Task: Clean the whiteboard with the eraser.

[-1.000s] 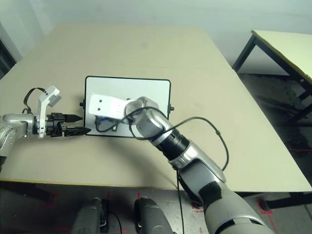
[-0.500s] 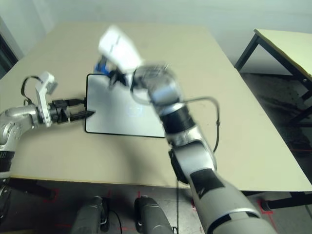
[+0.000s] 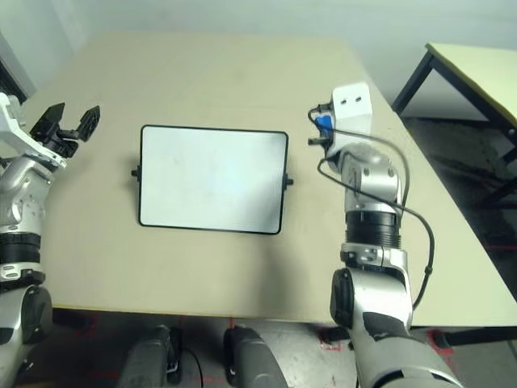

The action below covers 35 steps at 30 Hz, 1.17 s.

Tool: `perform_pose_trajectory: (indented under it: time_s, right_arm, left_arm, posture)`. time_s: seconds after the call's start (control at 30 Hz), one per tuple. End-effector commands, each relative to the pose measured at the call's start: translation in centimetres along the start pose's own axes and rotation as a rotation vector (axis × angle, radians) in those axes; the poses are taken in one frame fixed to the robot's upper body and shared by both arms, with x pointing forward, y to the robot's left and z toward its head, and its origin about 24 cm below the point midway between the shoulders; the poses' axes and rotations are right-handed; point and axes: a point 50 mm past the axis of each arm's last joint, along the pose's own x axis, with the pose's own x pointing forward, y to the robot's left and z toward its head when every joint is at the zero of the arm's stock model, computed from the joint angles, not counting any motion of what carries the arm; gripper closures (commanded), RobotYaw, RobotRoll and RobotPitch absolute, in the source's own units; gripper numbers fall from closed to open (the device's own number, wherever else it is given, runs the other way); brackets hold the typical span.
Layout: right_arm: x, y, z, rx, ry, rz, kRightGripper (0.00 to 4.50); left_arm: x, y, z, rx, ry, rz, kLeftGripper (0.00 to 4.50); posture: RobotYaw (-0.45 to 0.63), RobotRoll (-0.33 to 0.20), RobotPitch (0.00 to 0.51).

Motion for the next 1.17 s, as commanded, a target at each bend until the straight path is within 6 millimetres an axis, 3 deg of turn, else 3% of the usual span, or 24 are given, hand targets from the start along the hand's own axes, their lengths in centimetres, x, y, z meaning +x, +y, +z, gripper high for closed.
perform_pose_trajectory:
  time_s: [0.03,0.17,0.33,0.53,0.73,0.83,0.97,1.17]
  right_arm:
    - [-0.8,0.6,-1.2,0.000,0.062,0.022,3.93]
    - [-1.0,0.7,-3.3,-0.014,0.171,0.029,3.93]
    - [-0.7,0.7,-4.2,-0.011,0.203,0.032,3.93]
    - [-0.2,0.0,-2.9,0.016,0.099,0.026,2.00]
    - [-0.5,-3.0,0.9,0.086,-0.245,-0.050,0.02]
    - [-0.3,-5.4,1.2,0.097,-0.401,-0.139,0.02]
    - [0.5,-7.7,-1.8,0.133,-0.429,-0.219,0.02]
    - [1.4,-8.5,-5.7,0.093,-0.347,-0.289,0.02]
  left_arm:
    - [-0.7,-0.1,-2.2,-0.013,0.067,0.018,0.00]
    - [-1.6,-0.2,-4.0,-0.029,0.116,0.031,0.00]
    - [-2.0,0.1,-4.7,-0.037,0.132,0.062,0.00]
    - [-2.0,1.1,-4.6,-0.022,0.101,0.142,0.00]
    - [-1.4,1.7,-3.7,-0.003,0.056,0.169,0.00]
    - [-1.2,2.0,-3.6,0.009,0.046,0.185,0.00]
    - [-1.2,2.5,-3.8,0.028,0.041,0.232,0.00]
    - [-1.7,2.9,-5.3,0.028,0.108,0.265,0.00]
  posture:
    - [-0.10,0.000,0.072]
    - [-0.11,0.000,0.077]
    - [-0.11,0.000,0.074]
    - [-0.12,0.000,0.067]
    - [-0.15,0.000,0.077]
    - [-0.16,0.000,0.080]
    - [-0.16,0.000,0.078]
    - [-0.17,0.000,0.062]
